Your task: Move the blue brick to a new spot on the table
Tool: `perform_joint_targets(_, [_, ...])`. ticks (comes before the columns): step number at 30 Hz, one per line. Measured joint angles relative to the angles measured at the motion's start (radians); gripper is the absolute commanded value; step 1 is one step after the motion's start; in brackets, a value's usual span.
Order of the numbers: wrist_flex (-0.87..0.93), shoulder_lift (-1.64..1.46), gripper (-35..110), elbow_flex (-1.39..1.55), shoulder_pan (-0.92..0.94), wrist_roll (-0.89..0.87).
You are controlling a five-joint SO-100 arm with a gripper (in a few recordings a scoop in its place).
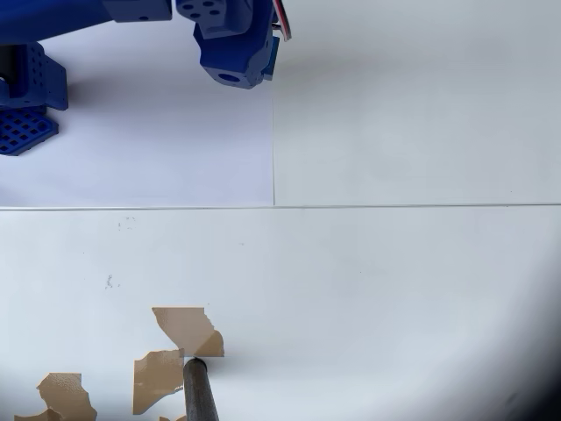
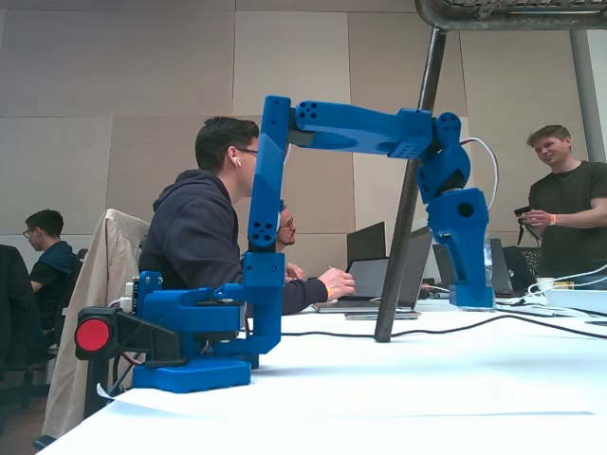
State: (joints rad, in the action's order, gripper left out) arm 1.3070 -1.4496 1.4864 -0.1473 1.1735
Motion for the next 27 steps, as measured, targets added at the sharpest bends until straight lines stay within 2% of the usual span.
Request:
perform_joint_targets(6, [0.098, 0.293, 4, -0.339, 0.002, 0.000])
perform_joint_targets(12, [0.268, 0.683, 4, -0.827, 0.021, -0.012])
perform_joint_targets(22, [0.299, 0.976, 4, -1.235, 0.037, -0.012])
perform_joint_targets(27, [0.302, 1.049, 27, -1.345, 0.069, -0.017])
